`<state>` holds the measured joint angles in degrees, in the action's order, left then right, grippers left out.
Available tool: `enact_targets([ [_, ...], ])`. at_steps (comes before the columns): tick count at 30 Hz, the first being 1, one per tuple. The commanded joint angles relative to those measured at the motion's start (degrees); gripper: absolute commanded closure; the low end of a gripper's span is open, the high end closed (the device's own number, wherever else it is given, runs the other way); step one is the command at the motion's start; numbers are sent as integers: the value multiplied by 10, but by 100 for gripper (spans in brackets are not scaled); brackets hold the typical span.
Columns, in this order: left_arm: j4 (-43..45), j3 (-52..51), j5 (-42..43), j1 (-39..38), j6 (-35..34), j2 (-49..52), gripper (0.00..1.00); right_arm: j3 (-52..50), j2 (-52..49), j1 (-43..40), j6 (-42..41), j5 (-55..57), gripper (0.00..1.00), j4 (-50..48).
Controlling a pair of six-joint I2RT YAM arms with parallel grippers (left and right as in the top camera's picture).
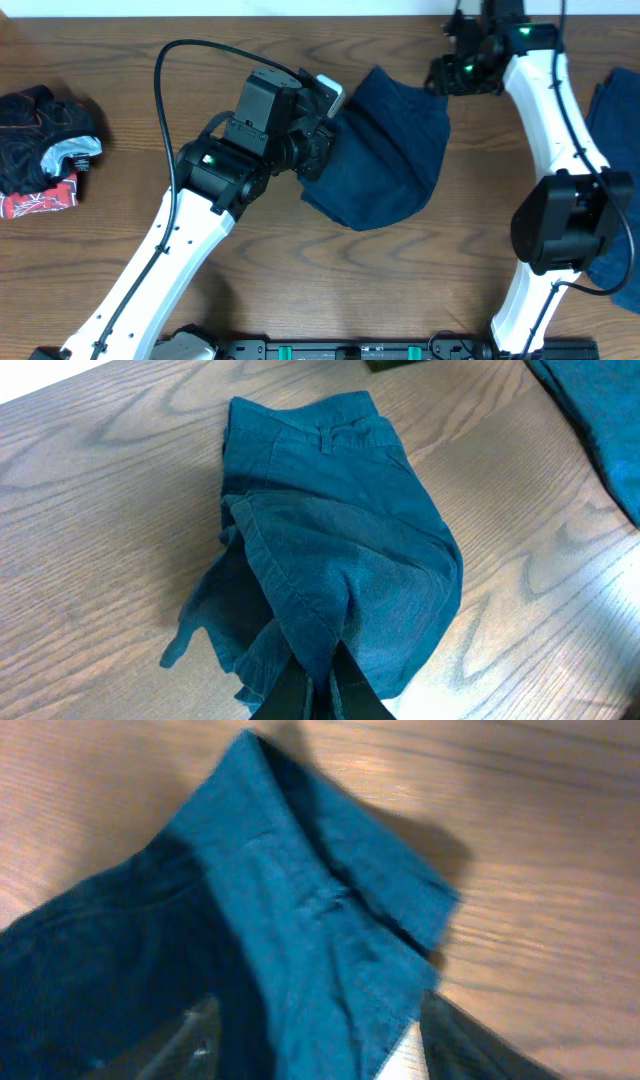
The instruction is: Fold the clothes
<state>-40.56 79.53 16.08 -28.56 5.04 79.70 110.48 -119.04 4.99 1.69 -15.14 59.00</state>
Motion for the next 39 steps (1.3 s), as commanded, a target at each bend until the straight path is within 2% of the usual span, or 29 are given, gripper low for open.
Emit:
enact_targets([
  [1,-2,6,-7,2,12,-12,94,4,-21,18,-4,-10,36,1],
  [5,-7,6,-7,2,12,-12,94,4,-50,31,-4,-17,41,3],
  [12,-17,6,-7,2,12,-12,94,4,-86,49,-9,-21,32,-9],
  [17,-20,6,-7,2,12,-12,94,4,-112,54,-24,-23,37,-21],
  [19,-21,6,-7,2,12,-12,94,4,-122,54,-34,-22,45,-28],
  [23,-26,6,-7,2,12,-12,94,4,-145,51,-65,-23,39,-43],
  [25,-26,6,-7,2,12,-12,94,4,-158,51,-75,-23,43,-52],
  [28,-27,6,-7,2,12,-12,94,4,-168,52,-80,-23,42,-59],
  [32,-27,6,-7,2,12,-12,94,4,-169,52,-94,-22,51,-71],
  [35,-30,6,-7,2,12,-12,94,4,-169,50,-128,-7,54,-90],
  [38,-40,6,-7,2,12,-12,94,4,-169,50,-156,-1,78,-111],
  [39,-44,6,-7,2,12,-12,94,4,-169,50,-160,-1,83,-118],
])
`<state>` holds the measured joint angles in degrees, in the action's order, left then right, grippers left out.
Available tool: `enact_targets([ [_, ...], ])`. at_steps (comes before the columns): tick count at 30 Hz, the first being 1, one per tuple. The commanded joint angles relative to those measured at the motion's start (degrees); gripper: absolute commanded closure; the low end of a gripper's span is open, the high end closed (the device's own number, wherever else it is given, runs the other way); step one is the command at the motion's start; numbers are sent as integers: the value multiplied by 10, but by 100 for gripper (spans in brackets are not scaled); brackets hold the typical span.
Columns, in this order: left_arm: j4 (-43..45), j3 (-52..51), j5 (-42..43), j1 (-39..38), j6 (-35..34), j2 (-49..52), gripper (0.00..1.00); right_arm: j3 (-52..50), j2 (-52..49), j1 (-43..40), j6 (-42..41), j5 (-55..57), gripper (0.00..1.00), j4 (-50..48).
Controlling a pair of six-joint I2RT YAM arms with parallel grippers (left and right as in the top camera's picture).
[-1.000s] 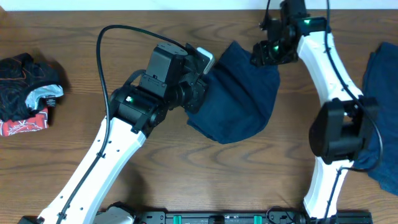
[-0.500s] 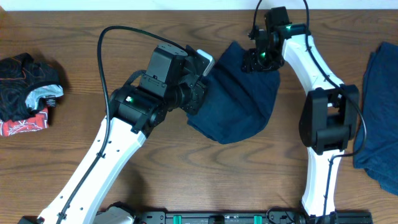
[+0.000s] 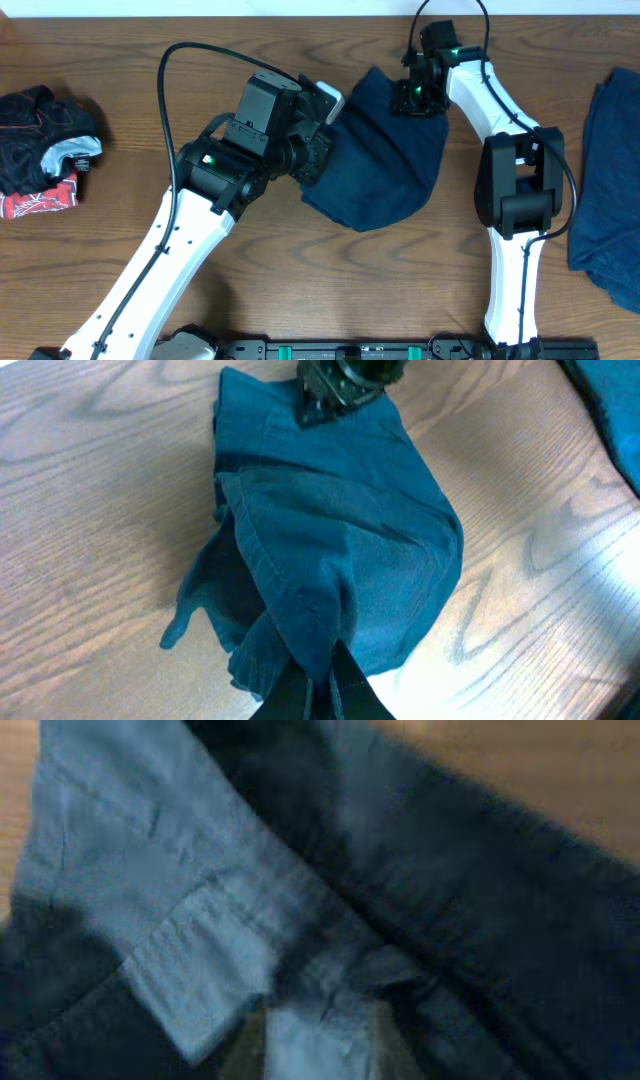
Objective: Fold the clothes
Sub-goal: 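Lift the shorts with both grippers and stretch them apart leftward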
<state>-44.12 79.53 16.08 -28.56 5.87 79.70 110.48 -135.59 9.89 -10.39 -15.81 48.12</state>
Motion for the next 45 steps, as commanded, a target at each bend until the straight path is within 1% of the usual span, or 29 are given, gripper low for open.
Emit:
enact_targets([
  [1,-13,6,-7,2,3,-12,94,4,-4,2,-45,6,87,-15],
  [3,-19,6,-7,2,3,-12,94,4,-4,2,-55,6,88,-21],
  [5,-23,6,-7,2,3,-12,94,4,-4,2,-55,6,84,-21],
  [6,-23,6,-7,2,3,-12,94,4,-4,2,-55,6,84,-21],
  [7,-23,6,-7,2,3,-12,94,4,-4,2,-55,7,89,-20],
  [8,-22,6,-7,2,3,-12,94,4,-4,2,-55,8,98,-20],
  [9,-21,6,-7,2,3,-12,94,4,-4,2,-55,8,99,-20],
  [13,-20,6,-7,2,3,-12,94,4,-4,1,-55,11,99,-24],
  [15,-20,6,-7,2,3,-12,94,4,-3,-1,-68,21,99,-28],
  [19,-20,6,-7,2,3,-12,94,10,16,-10,-73,36,99,-35],
  [24,-13,6,-7,2,3,-12,94,34,93,-42,-67,63,99,-15],
  [28,-12,6,-7,2,3,-12,94,38,173,-71,-67,98,99,-4],
  [35,-1,6,-8,2,6,-12,94,38,294,-111,-80,108,99,45],
  [42,36,6,-103,3,5,-12,94,38,341,-117,-84,162,99,128],
  [45,58,6,-153,12,5,-12,94,38,344,-117,-76,165,99,139],
])
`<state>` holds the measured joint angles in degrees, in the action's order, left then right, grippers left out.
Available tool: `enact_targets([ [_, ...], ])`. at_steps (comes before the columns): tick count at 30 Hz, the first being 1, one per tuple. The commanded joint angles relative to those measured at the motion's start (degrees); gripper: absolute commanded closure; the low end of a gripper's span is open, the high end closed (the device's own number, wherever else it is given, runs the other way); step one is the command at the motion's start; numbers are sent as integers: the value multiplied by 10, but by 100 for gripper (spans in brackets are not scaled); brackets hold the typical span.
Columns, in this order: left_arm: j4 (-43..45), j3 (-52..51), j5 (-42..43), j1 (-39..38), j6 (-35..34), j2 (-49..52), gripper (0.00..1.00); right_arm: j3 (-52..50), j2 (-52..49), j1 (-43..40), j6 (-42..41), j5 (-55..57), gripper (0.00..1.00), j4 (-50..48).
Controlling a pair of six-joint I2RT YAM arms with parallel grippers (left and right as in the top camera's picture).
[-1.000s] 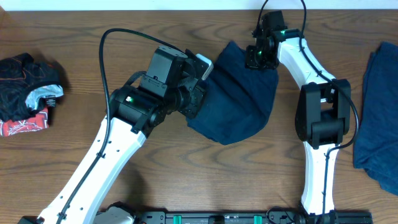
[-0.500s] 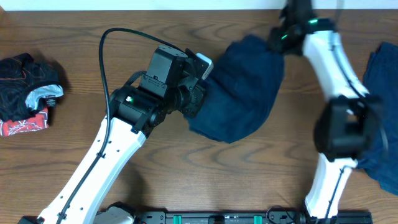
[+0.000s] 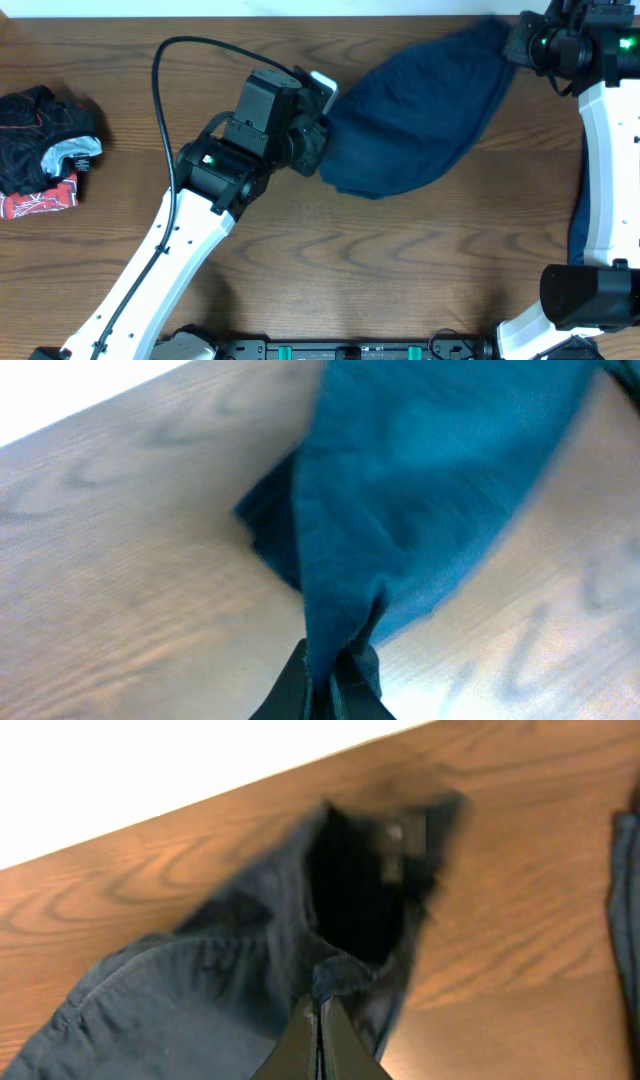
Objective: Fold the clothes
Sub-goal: 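Lift the shorts with both grippers and stretch them apart leftward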
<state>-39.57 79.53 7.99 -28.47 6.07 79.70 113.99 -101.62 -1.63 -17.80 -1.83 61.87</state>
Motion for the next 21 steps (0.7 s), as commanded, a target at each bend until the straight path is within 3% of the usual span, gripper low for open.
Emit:
enact_targets([
  [1,24,6,-88,18,3,-12,94,3,5,-2,1,25,99,0],
  [13,172,7,-100,149,-7,-12,94,3,39,-2,24,10,99,-106],
  [21,275,17,-100,173,-7,-12,94,3,40,-2,24,0,99,-177],
])
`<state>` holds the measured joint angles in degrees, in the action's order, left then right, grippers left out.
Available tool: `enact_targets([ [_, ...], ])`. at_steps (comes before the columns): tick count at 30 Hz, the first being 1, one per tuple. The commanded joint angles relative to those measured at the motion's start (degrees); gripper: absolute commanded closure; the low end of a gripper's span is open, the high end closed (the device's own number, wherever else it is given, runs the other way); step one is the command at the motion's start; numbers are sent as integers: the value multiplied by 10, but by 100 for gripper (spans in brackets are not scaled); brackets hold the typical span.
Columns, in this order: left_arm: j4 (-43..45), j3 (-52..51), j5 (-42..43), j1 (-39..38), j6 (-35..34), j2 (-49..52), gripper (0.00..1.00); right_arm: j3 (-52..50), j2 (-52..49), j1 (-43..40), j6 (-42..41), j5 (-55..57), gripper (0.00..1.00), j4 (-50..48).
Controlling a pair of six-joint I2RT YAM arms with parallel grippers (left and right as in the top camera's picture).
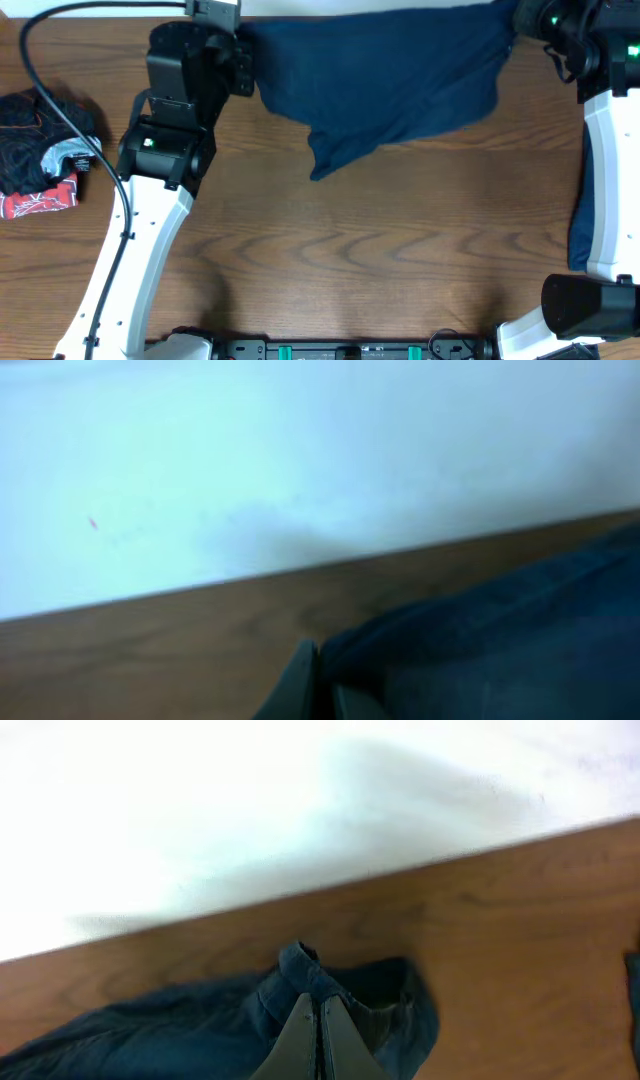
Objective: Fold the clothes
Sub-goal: 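Lift the shorts with both grippers and stretch them apart leftward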
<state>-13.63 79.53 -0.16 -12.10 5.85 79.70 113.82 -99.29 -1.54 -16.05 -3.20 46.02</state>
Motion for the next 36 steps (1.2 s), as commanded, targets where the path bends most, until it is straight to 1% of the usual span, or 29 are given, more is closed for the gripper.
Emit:
enact_targets([
  [1,21,23,-18,9,-5,-12,94,5,17,-3,6,10,99,-30],
  [4,29,49,-18,9,-2,-12,94,5,21,-3,7,-3,99,-65],
  [6,33,72,-19,9,15,-12,94,5,26,-3,6,-3,99,-82],
  [12,26,133,-19,9,21,-13,94,5,48,-3,10,0,99,-99],
  [20,26,144,-18,9,21,-52,94,5,109,-3,49,27,99,-98],
  [24,3,144,-18,7,20,-92,94,5,153,-3,50,45,99,-63],
  [28,-42,144,-18,-10,19,-131,94,5,197,-3,50,48,99,-19],
  [31,-84,144,-18,-40,19,-159,94,5,229,-3,47,63,99,16],
  [36,-146,144,-18,-95,18,-200,94,5,283,-3,31,122,99,77],
])
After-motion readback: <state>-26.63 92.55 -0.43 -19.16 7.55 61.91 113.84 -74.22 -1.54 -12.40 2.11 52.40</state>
